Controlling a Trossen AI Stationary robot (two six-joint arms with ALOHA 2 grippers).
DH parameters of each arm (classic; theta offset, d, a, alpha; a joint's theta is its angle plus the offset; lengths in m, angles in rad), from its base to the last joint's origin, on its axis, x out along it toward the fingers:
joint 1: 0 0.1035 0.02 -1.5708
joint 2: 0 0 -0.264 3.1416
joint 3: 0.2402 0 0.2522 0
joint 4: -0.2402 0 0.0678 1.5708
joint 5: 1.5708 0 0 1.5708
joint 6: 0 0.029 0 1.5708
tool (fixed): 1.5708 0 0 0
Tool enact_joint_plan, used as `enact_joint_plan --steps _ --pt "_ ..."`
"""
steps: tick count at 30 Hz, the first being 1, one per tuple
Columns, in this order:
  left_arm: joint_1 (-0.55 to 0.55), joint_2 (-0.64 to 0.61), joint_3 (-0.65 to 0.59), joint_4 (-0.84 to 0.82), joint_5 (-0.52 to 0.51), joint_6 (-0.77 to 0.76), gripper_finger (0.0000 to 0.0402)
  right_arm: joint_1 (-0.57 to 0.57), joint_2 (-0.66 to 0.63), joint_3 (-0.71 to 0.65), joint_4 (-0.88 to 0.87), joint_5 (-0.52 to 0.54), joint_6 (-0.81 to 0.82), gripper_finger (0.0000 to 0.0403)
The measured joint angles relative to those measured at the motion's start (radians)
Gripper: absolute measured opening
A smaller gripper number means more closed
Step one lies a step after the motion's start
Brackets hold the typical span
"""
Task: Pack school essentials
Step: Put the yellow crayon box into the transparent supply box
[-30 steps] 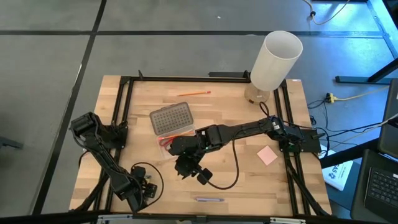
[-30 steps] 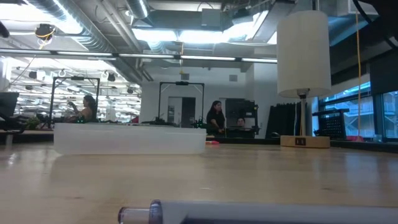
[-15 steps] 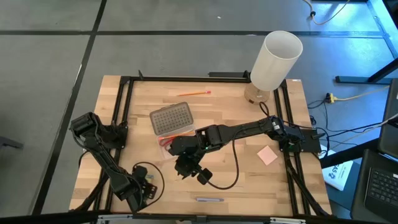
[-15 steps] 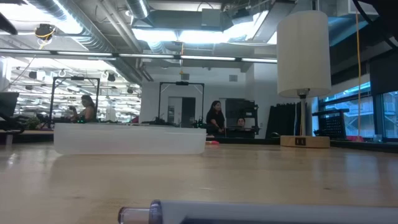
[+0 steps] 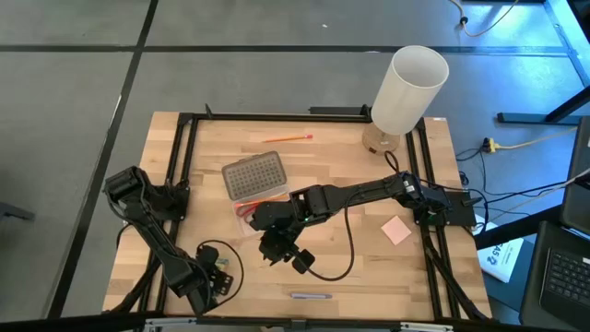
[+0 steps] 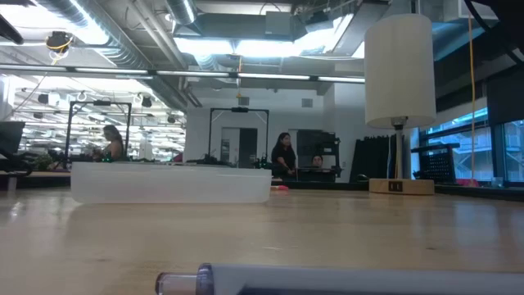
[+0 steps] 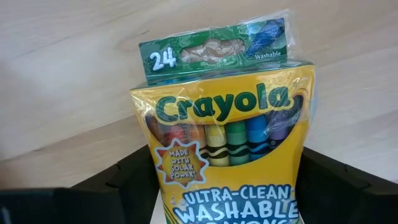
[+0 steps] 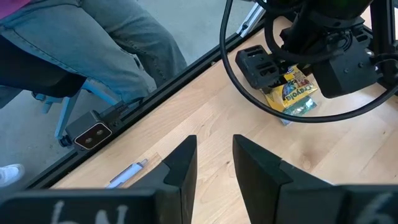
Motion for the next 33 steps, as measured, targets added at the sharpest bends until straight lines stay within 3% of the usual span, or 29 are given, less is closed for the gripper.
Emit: enact_joint_plan --steps 11,20,28,33 --pt "0.023 -0.002 0.032 -0.042 -0.046 0.187 0.0293 0.0 0.0 0.0 0.0 0.0 0.0 0.0106" --pt "0.037 -0.002 0.212 -0.28 -0.147 0.305 0.0293 0.0 0.0 0.0 0.0 0.0 0.0 0.0106" --pt "0.069 -0.003 0.357 -0.495 -0.152 0.445 0.0293 0.0 0.0 0.0 0.0 0.0 0.0 0.0106" --pt "0.069 -0.003 0.388 -0.539 -0.152 0.463 0.0293 0.0 0.0 0.0 0.0 0.0 0.0 0.0106"
